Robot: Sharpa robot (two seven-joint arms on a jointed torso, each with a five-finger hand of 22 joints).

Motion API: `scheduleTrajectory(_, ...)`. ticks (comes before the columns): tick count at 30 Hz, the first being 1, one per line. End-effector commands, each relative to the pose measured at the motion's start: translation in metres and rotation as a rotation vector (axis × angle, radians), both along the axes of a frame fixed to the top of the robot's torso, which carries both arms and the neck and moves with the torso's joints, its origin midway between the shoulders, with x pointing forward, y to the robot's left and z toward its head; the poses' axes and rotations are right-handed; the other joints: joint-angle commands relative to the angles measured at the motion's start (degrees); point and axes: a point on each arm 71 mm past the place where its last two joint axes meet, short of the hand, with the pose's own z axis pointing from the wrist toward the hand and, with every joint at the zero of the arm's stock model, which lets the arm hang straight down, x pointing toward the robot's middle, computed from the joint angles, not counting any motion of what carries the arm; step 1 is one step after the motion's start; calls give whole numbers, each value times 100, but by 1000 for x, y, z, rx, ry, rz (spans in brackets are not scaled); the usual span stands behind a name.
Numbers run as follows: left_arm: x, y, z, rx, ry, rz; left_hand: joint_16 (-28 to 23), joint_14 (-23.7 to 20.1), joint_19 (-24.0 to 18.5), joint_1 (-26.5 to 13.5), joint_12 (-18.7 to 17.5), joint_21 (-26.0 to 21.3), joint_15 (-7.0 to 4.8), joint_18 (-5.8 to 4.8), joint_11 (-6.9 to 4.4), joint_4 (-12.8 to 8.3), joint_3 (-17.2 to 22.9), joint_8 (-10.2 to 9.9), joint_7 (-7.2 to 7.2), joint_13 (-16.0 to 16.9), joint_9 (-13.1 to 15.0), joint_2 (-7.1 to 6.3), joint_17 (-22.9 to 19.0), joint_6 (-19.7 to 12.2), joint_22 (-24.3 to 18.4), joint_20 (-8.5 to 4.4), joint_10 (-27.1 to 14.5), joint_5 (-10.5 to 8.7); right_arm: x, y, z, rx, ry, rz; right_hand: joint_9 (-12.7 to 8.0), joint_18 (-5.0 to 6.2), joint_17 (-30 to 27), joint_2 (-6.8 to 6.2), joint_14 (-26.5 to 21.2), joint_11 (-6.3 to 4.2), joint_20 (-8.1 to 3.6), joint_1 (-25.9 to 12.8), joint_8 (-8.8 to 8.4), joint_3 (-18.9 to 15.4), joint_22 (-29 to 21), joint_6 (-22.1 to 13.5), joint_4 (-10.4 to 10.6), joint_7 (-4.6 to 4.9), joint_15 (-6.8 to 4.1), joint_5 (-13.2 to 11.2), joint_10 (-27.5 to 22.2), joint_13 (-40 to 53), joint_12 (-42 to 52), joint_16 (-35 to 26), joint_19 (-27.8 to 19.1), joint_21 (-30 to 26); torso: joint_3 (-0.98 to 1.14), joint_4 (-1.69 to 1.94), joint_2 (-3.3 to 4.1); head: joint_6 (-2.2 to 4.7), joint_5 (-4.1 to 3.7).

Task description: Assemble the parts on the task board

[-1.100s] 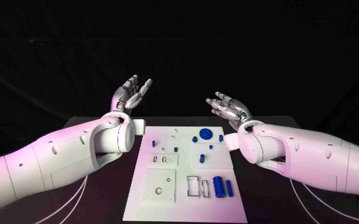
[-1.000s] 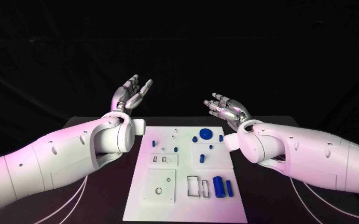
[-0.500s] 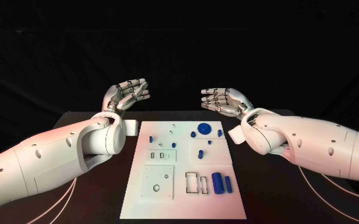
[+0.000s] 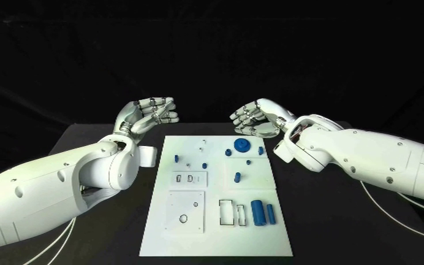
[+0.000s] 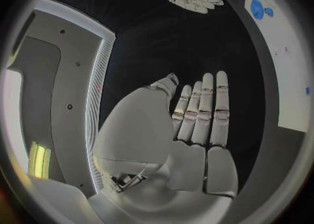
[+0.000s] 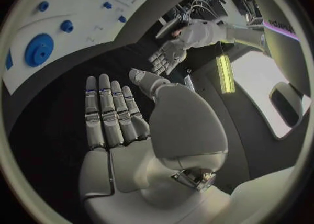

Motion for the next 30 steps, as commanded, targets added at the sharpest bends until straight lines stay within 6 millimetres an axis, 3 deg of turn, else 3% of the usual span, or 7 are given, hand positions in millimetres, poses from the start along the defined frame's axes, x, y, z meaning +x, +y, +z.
scheduleTrajectory(1, -5, -9, 5, -1, -1, -138, 26, 53, 44, -12, 3, 34, -24, 33, -12, 6, 34, 14, 69, -6, 4, -62, 40, 31, 11, -26, 60, 26, 0, 6, -2, -263, -86, 53, 48, 119, 125, -150, 712, -199, -232, 25, 108, 78, 124, 444, -22, -66, -235, -107, 633, 13, -29, 144, 549, 327, -13, 36, 156, 4, -23)
scheduleTrajectory(9, -18, -11, 15, -11, 6, -210, 112, 165, 125, -65, -86, 132, -58, 25, -30, 10, 100, -11, 51, -27, -5, -186, 197, 54, 50, -72, 133, 27, 2, 17, 6, -495, -210, 76, 132, 90, 780, -211, 1834, -428, -675, 180, 150, -246, 794, 747, -105, -231, -617, -159, 1127, 21, -58, 660, 1176, 1446, -54, 87, 349, -12, -38)
scheduleTrajectory(16, -20, -11, 21, -6, 6, -215, 197, 254, 188, -180, -151, 226, -113, 26, -89, 62, 159, 9, -17, -28, 7, -275, 374, 154, 85, -118, 285, 27, 2, 27, 8, -642, -259, 63, 215, 108, 2085, -452, 2396, -522, -840, 2, 58, -242, 1443, 772, 207, -342, -759, -359, 1179, 50, -57, 1811, 1532, 2393, -78, 122, 461, 39, -48)
scheduleTrajectory(19, -21, -11, 23, -5, 7, -215, 210, 269, 199, -205, -166, 242, -117, 25, -91, 74, 161, 6, -18, -29, 7, -293, 403, 159, 90, -123, 297, 27, 3, 29, 8, -666, -260, 56, 265, 101, 2733, -561, 2539, -523, -863, -37, 43, -185, 1678, 766, 366, -345, -750, -367, 1125, 66, -55, 2637, 1666, 2705, -87, 125, 489, 42, -45)
scheduleTrajectory(20, -22, -11, 23, -5, 8, -215, 210, 269, 199, -205, -166, 242, -117, 25, -91, 74, 161, 6, -18, -29, 7, -293, 403, 159, 90, -123, 297, 27, 4, 30, 8, -674, -257, 53, 305, 30, 3671, -623, 2544, -517, -859, -29, 38, -147, 2271, 755, 461, -344, -744, -364, 1079, 77, -49, 3651, 1853, 3204, -96, 140, 497, 40, -57)
scheduleTrajectory(25, -22, -11, 23, -5, 12, -219, 217, 276, 205, -225, -178, 249, -118, 24, -91, 82, 159, 2, -17, -29, 6, -310, 420, 158, 92, -126, 302, 27, 7, 34, 5, -696, -248, 43, 389, -170, 5093, -647, 2551, -421, -785, 53, -1, -330, 3855, 696, 685, -267, -662, -396, 658, 93, -47, 5223, 2286, 4423, -117, 182, 517, 71, -59)
scheduleTrajectory(30, -22, -12, 23, -6, 17, -221, 219, 278, 207, -236, -184, 253, -118, 23, -90, 87, 158, 0, -16, -30, 5, -316, 429, 156, 93, -126, 302, 27, 9, 37, 2, -705, -245, 34, 431, -263, 5640, -626, 2577, -411, -737, 150, -22, -492, 4597, 686, 786, -260, -648, -334, 544, 129, -49, 5840, 2480, 4985, -127, 208, 532, 73, -56)
